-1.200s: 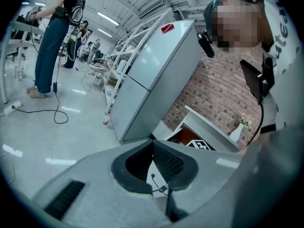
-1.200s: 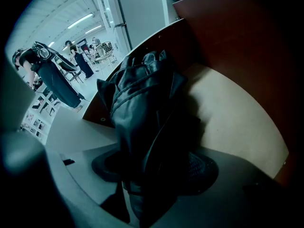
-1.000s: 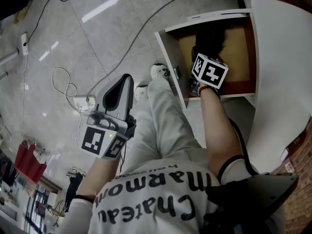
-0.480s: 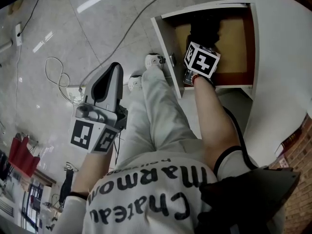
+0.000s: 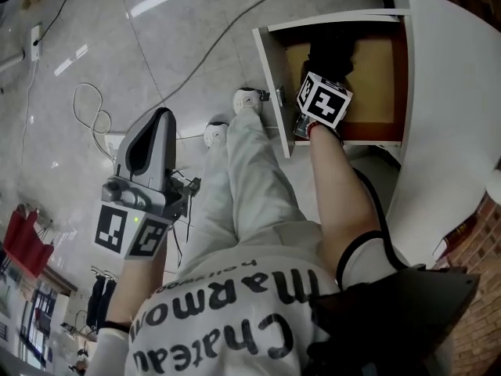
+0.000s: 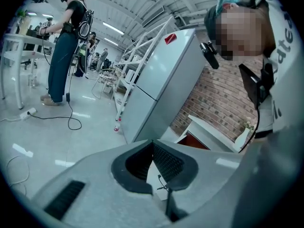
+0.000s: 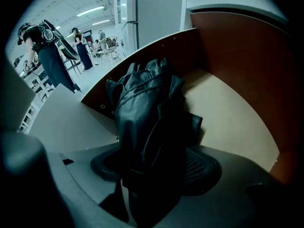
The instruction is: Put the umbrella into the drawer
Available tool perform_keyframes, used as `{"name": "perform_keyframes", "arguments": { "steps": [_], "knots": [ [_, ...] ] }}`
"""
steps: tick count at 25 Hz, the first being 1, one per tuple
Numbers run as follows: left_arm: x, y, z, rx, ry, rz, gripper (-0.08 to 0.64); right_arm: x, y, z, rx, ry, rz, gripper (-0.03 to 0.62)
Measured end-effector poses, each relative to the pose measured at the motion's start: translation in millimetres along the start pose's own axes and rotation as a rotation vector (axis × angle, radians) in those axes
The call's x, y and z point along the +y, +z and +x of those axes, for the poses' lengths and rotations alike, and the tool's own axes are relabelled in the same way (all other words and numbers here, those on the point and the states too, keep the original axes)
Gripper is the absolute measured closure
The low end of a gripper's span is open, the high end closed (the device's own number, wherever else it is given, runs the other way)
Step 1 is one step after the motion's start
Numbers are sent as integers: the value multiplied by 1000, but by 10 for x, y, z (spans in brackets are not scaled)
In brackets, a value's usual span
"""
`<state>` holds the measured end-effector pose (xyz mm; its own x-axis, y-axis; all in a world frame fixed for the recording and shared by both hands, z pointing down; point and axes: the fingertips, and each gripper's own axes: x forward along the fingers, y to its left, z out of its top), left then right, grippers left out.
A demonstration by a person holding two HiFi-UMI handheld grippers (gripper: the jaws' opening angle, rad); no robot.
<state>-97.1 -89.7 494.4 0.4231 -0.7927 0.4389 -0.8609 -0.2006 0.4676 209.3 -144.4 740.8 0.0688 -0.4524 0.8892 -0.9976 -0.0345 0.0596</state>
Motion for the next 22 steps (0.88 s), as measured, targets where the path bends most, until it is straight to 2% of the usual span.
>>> {"name": "perform_keyframes", "arguments": {
  "steps": [3, 8, 13, 18, 20, 22],
  "knots": [
    [50, 106, -99, -15, 37, 15, 545, 31, -26, 28, 25, -5, -23, 307],
    [102, 261, -247, -36, 76, 12, 545, 12, -36, 0, 75, -74, -93, 301],
    [180, 397, -345, -53, 104, 4, 545, 102, -111, -3, 151, -78, -114, 296],
    [258, 476, -389, -76, 127, 5, 545, 109, -11, -33, 133, -91, -206, 288],
    [247, 562, -384, -86, 129, 8, 545, 92, -15, -49, 152, -91, -205, 288],
    [210, 638, -365, -84, 123, 13, 545, 88, -85, -73, 197, -81, -159, 288]
  ]
}}
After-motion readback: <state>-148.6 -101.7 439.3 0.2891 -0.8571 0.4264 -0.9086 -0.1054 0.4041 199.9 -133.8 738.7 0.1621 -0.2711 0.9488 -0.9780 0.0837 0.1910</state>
